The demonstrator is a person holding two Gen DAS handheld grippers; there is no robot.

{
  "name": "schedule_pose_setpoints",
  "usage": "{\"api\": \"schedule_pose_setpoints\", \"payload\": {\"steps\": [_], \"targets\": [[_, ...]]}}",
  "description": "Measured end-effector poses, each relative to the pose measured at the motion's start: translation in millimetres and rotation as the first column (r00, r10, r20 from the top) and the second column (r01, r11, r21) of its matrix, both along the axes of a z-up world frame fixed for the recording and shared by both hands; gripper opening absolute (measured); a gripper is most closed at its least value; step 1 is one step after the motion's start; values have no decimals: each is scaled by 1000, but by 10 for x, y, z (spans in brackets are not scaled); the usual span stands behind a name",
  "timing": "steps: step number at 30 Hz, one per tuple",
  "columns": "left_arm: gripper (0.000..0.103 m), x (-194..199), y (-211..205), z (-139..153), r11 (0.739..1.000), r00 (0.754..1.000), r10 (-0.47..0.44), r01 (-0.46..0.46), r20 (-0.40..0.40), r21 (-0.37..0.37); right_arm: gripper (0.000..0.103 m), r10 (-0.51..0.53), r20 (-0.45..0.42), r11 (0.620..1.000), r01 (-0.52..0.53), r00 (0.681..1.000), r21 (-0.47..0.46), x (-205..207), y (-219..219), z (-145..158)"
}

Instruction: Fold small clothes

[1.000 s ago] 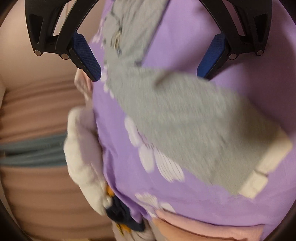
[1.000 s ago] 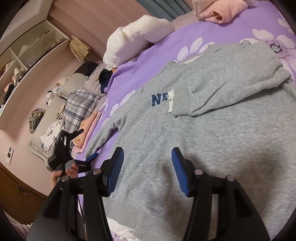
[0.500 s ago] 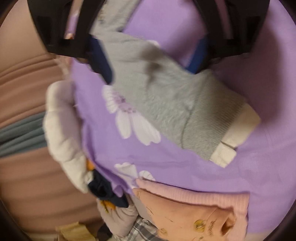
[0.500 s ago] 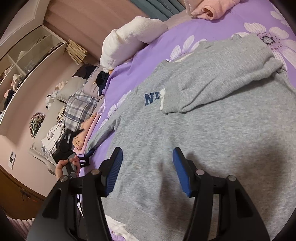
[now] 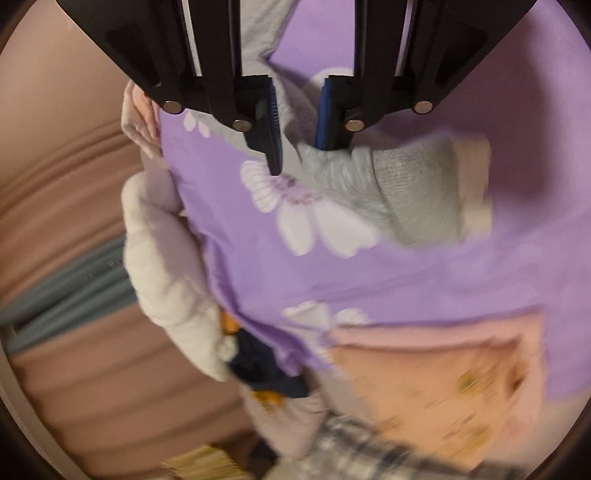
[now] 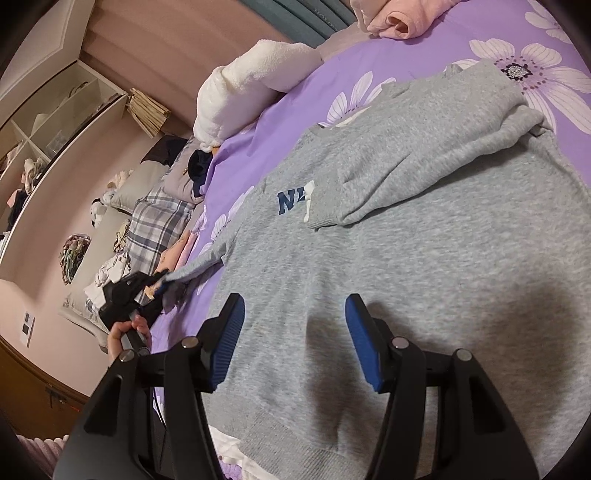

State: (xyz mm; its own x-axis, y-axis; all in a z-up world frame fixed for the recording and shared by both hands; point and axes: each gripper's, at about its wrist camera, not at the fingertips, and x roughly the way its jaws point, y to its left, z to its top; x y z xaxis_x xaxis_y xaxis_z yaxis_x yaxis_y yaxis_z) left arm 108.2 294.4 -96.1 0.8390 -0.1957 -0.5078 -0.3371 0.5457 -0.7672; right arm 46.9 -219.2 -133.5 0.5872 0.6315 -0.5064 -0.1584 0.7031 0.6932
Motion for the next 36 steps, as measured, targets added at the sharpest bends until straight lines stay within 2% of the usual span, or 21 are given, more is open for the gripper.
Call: {"api": "schedule_pose_setpoints", "payload": {"steps": [3, 5, 10, 13, 20, 22, 24, 28, 30, 31, 32, 33, 34, 36], "targets": [[9, 146, -72, 41, 999, 999, -31, 31, -9, -16, 58, -9, 0, 1000, 9, 1000, -1, -14, -16, 3], [2, 217, -116, -33, 999, 998, -39, 38, -44, -9, 58, -13, 2, 1000, 13, 1000, 7, -26, -26, 2], [2, 268, -185, -259, 995, 993, -55, 47, -104, -84, 60, -24, 1, 1000, 24, 1000, 2, -71, -73, 13], [2, 204, -229, -307, 995, 988, -51, 37, -143, -97, 62, -33, 2, 999, 33, 999, 5, -91, -116, 8], [2, 125, -204, -326, 996, 990, -21, 9, -139, -91, 63, -36, -25, 999, 37, 999, 19, -56, -143, -76], [2, 147, -169, -360, 993, 984, 5, -26, -176, -115, 63, -31, -25, 999, 31, 999, 22, -65, -137, -82], [2, 148, -162, -437, 985, 982, 2, -35, -189, -171, 64, -28, -21, 999, 29, 999, 23, -70, -139, -76], [3, 53, -176, -489, 979, 987, 27, -58, -159, -193, 65, -33, -22, 999, 34, 999, 28, -62, -167, -71], [13, 0, -190, -492, 976, 991, 30, -57, -131, -208, 65, -29, -27, 999, 30, 999, 26, -70, -169, -82], [31, -32, -197, -497, 975, 992, 30, -56, -119, -217, 65, -27, -30, 999, 28, 999, 23, -69, -170, -87], [54, -62, -196, -504, 971, 994, 34, -58, -106, -234, 65, -27, -31, 999, 27, 999, 21, -69, -167, -91], [60, -90, -186, -509, 965, 995, 41, -62, -90, -254, 65, -26, -32, 999, 27, 999, 21, -67, -165, -94], [62, -123, -173, -509, 959, 996, 54, -70, -66, -273, 65, -26, -34, 999, 27, 999, 21, -59, -162, -99], [62, -115, -143, -486, 962, 995, 71, -88, -72, -257, 65, -25, -39, 999, 26, 999, 24, -48, -152, -110]]}}
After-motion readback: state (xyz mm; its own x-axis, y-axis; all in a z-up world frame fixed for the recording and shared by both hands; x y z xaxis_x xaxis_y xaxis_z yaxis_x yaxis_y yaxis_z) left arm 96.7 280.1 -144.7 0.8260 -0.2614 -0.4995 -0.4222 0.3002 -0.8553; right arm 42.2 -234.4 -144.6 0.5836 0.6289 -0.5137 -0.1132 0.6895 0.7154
